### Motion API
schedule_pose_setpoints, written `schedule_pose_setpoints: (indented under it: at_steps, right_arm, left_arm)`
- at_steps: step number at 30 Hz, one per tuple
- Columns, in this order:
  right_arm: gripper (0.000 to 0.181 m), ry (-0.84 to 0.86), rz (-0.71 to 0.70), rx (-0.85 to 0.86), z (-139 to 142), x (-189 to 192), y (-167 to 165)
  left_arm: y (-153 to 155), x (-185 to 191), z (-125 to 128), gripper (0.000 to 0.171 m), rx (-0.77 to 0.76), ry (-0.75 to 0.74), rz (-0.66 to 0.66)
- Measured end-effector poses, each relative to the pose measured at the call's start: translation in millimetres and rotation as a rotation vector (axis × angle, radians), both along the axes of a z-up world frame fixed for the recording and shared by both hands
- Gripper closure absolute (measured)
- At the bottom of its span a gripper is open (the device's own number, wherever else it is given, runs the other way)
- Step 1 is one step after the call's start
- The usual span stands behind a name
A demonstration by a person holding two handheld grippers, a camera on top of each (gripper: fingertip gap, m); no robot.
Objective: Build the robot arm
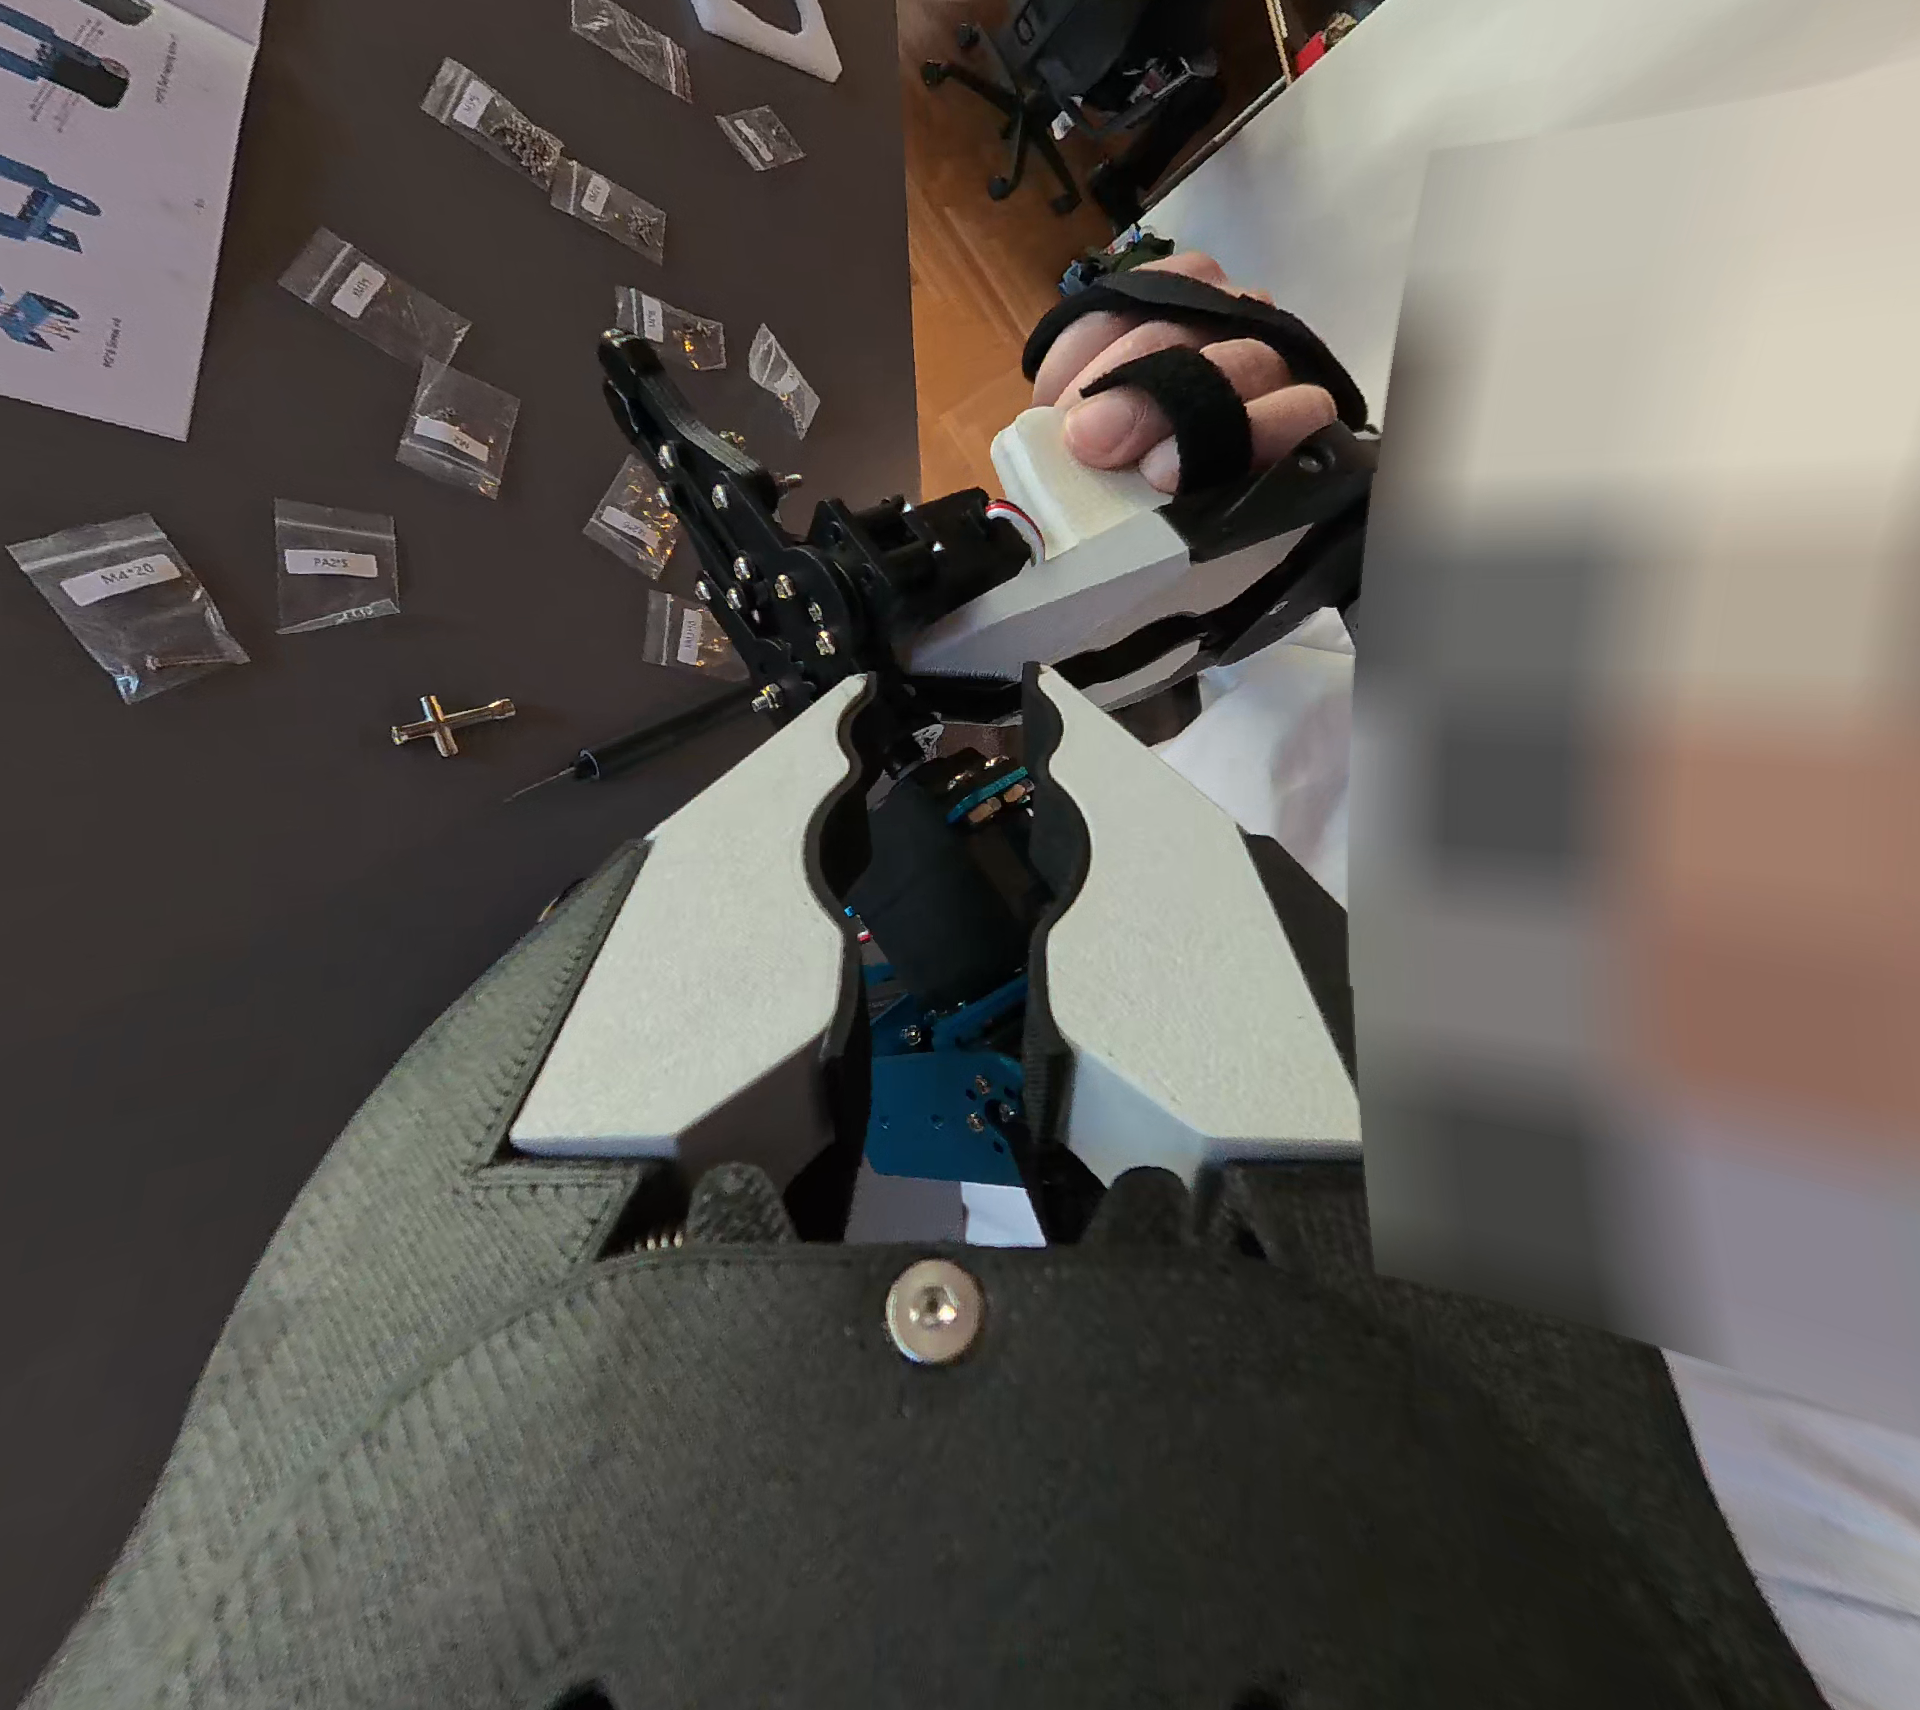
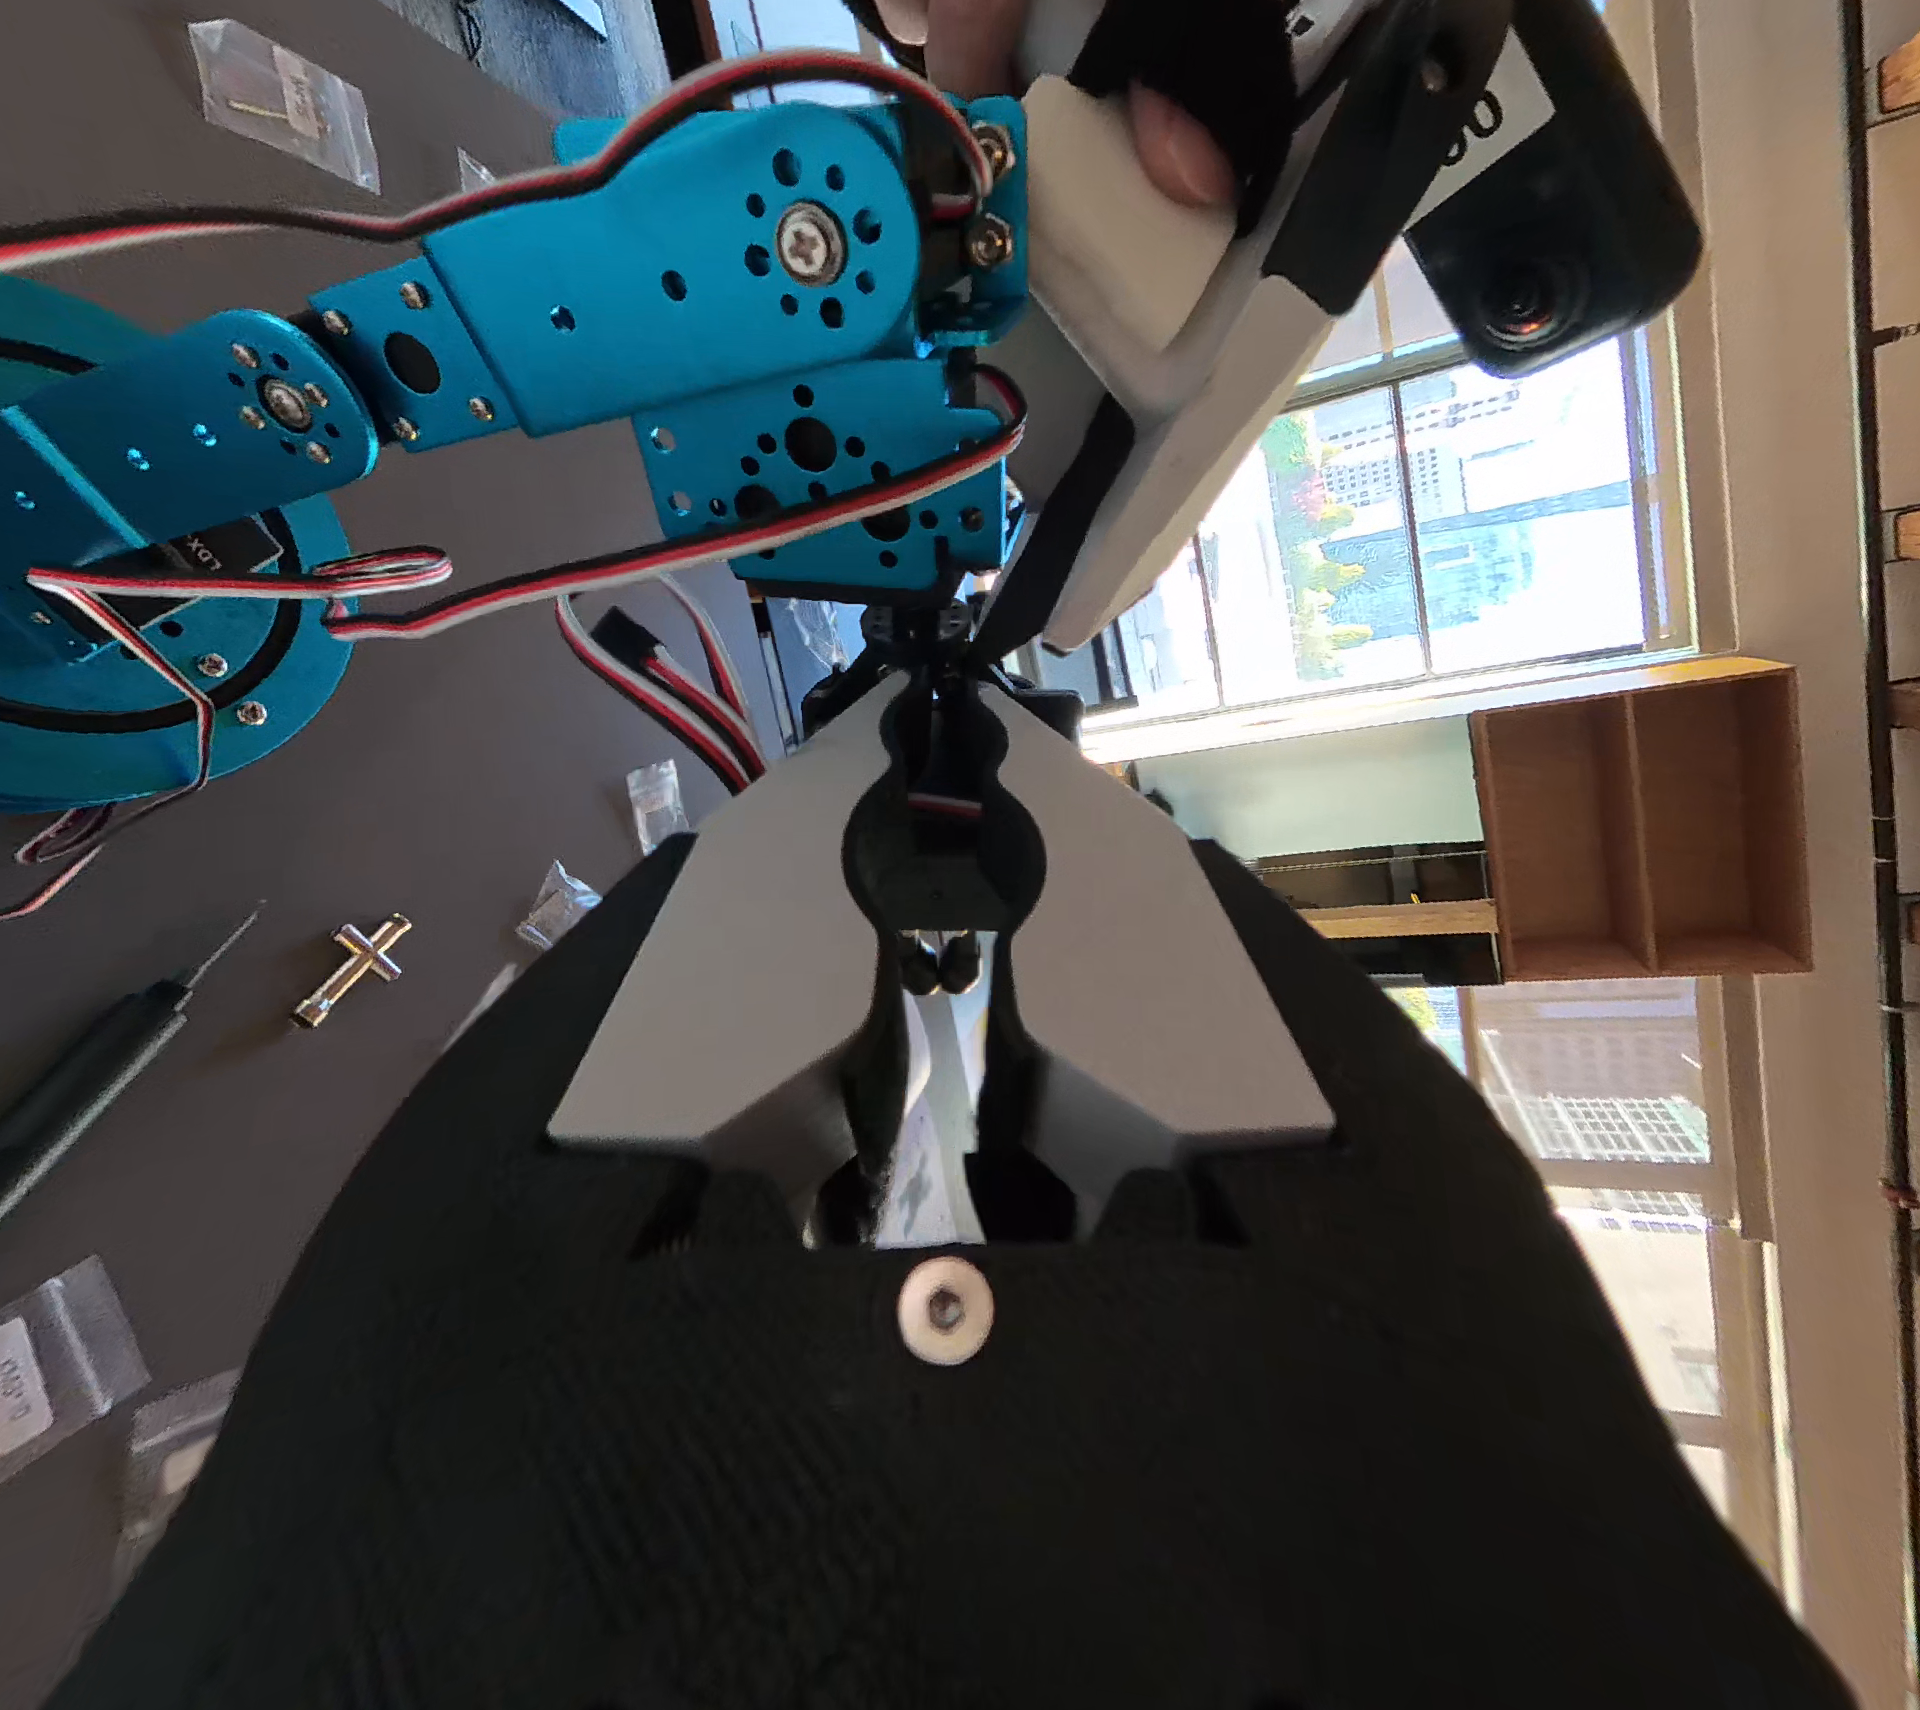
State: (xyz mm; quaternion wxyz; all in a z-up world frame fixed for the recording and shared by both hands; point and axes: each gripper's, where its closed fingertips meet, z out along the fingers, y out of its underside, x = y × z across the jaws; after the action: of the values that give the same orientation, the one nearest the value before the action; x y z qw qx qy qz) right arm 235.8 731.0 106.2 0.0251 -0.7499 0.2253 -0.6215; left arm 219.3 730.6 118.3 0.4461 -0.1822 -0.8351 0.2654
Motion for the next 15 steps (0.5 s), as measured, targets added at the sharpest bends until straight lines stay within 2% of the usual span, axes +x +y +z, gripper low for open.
schedule_pose_setpoints:
  at_steps: [15]
  right_arm:
    - [0.178,0.1,-0.009,-0.186,0.6,-0.6,1.2]
  left_arm:
    - [-0.5,-0.7,0.4,0.146,0.012,0.032,0.003]
